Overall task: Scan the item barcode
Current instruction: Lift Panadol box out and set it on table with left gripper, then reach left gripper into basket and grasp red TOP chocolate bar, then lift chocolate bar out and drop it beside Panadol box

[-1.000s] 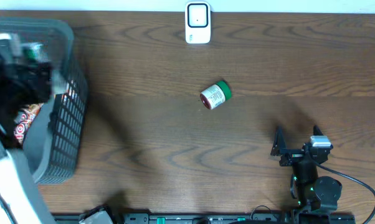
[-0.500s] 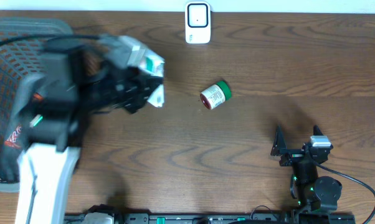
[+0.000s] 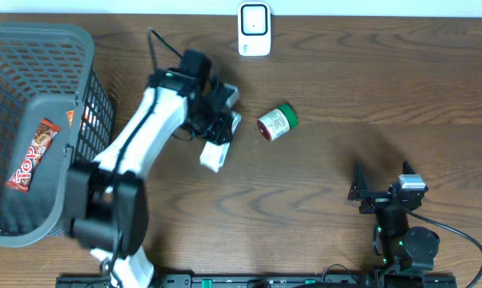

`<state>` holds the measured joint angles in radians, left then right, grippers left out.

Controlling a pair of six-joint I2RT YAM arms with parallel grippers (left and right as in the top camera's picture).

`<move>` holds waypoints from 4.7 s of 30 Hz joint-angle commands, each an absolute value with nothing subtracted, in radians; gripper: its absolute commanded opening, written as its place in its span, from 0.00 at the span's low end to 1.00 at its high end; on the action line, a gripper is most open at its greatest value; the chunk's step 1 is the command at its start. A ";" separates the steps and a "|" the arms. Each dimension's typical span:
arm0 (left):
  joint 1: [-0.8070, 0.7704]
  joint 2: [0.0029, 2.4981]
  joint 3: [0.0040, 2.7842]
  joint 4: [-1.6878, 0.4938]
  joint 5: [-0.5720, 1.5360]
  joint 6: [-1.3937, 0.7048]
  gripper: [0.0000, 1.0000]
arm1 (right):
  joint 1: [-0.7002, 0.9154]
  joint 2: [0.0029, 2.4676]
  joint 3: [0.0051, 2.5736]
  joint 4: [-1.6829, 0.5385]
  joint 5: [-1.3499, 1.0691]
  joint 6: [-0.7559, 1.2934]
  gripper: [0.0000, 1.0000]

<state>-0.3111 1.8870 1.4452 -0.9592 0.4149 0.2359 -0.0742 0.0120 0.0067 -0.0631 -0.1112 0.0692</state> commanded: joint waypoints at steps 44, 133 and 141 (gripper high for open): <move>0.686 1.604 2.083 -1.386 0.000 -0.381 0.98 | -0.069 0.007 0.006 -0.067 -0.109 0.081 0.99; 0.574 0.948 1.375 -0.473 0.768 -0.093 0.07 | -0.069 0.007 0.006 -0.067 -0.109 0.081 0.99; 0.064 0.942 1.281 -0.598 0.705 0.034 0.08 | -0.069 0.007 0.006 -0.067 -0.109 0.081 0.99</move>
<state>0.2096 0.8753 1.3476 -0.5690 0.7006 -0.0326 -0.0742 0.0120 0.0067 -0.0631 -0.1108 0.0689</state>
